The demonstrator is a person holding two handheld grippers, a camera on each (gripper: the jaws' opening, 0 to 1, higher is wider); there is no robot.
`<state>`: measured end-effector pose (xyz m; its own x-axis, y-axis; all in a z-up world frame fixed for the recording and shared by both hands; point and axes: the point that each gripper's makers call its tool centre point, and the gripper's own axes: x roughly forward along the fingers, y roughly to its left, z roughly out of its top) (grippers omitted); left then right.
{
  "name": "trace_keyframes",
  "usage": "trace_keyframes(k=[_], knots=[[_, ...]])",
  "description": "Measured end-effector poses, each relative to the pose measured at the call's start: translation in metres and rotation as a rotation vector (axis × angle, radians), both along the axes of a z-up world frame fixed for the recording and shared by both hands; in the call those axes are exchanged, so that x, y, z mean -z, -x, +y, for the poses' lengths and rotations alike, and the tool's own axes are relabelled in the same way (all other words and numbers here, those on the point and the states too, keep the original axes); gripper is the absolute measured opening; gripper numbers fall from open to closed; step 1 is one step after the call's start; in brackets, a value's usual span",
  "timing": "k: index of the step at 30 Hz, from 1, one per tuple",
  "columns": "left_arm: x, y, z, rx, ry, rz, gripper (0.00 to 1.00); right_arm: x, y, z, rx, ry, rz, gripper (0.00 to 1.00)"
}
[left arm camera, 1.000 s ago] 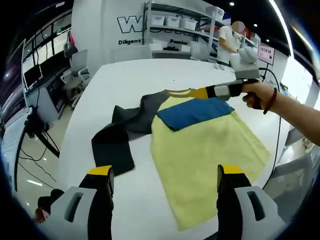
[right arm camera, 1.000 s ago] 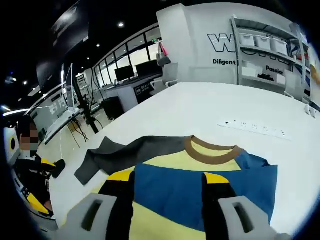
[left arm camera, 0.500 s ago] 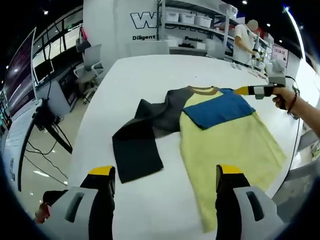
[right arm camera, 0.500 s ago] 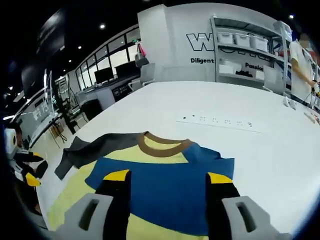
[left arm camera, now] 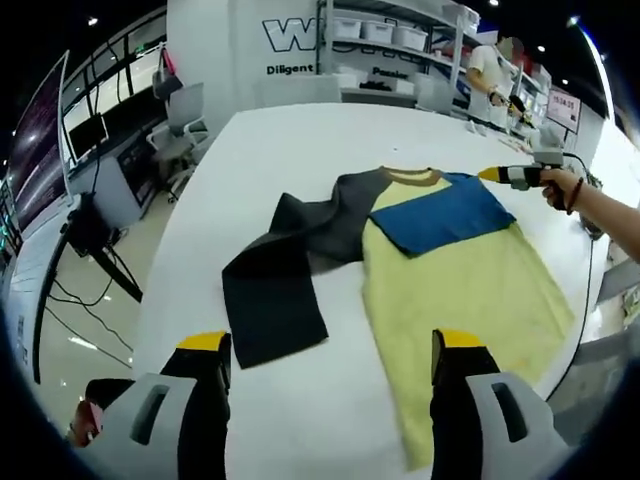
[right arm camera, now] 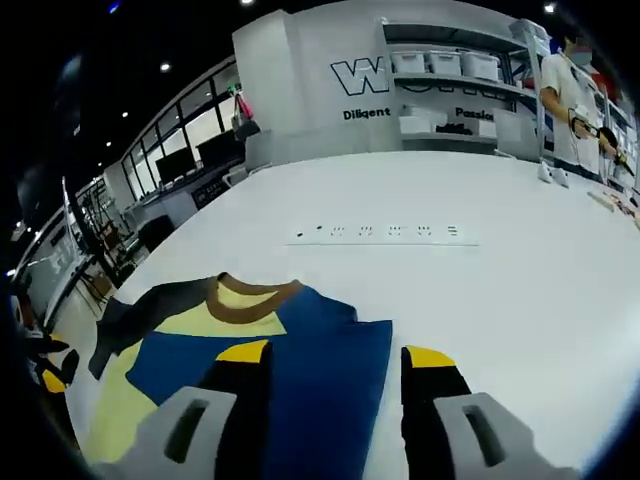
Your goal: Fold the garment on the visible template until the final outline fits inside the template.
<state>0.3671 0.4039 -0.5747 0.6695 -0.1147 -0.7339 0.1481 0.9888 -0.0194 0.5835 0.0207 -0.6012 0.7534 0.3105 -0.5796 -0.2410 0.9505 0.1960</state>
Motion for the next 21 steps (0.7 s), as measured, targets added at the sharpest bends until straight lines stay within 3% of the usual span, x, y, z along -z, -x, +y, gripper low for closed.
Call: trace_keyframes(k=[3, 8, 16, 21], knots=[[0.002, -0.002, 0.003, -0.010, -0.001, 0.001, 0.81, 0.008, -0.009, -0.006, 0.006, 0.006, 0.010, 0.44], [0.009, -0.003, 0.009, -0.029, -0.008, 0.021, 0.80, 0.018, -0.019, -0.016, -0.025, 0.084, -0.002, 0.31], [0.015, -0.005, 0.011, -0.039, -0.012, 0.033, 0.77, 0.026, -0.026, -0.018, -0.031, 0.069, -0.010, 0.24], [0.018, -0.006, 0.009, -0.041, -0.010, 0.041, 0.77, 0.031, -0.024, -0.018, -0.049, 0.098, 0.000, 0.04]])
